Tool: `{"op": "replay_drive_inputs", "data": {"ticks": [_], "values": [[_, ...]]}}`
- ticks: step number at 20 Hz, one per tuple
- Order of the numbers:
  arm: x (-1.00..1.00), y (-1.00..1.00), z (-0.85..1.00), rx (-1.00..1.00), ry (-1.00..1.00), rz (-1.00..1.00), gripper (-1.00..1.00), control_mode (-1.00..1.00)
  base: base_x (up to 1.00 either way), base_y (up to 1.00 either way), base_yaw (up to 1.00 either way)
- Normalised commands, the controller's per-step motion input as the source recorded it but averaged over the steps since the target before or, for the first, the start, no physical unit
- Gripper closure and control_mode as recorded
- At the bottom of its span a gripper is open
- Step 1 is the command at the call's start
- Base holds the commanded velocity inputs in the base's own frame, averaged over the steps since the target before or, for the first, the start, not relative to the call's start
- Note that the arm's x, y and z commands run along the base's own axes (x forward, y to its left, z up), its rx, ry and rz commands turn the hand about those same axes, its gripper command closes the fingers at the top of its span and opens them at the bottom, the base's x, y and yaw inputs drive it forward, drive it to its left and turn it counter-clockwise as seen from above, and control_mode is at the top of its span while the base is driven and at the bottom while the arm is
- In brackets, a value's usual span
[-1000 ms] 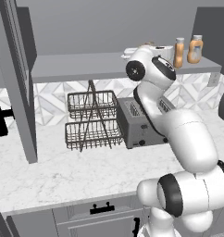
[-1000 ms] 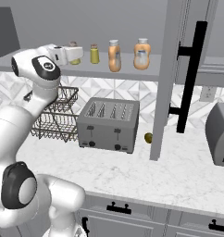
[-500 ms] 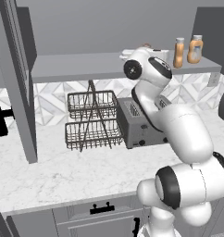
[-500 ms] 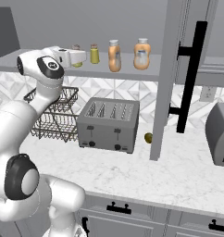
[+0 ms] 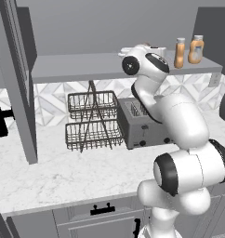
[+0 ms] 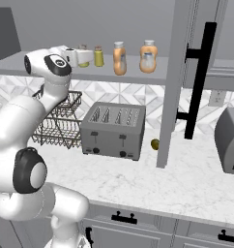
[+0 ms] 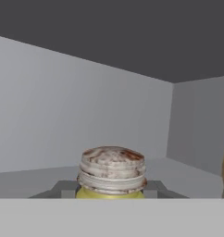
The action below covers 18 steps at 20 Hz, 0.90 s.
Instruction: Put the shaker and condiment bottle from the counter next to their counterparts in the cabinet.
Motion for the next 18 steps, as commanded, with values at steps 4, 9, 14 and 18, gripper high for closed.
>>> {"op": "replay_drive_inputs", "data": {"ticks": [4, 9, 14, 18], "values": [[0.14, 0.00, -0.04, 0.00, 0.00, 0.00, 1.00, -1.00, 0.00, 0.00, 0.00], [0.03, 0.00, -0.15, 0.00, 0.00, 0.00, 1.00, -1.00, 0.00, 0.00, 0.00], [0.01, 0.00, -0.13, 0.00, 0.00, 0.00, 1.00, -1.00, 0.00, 0.00, 0.00], [0.21, 0.00, -0.01, 0.00, 0.00, 0.00, 1.00, -1.00, 0.00, 0.00, 0.00]]}}
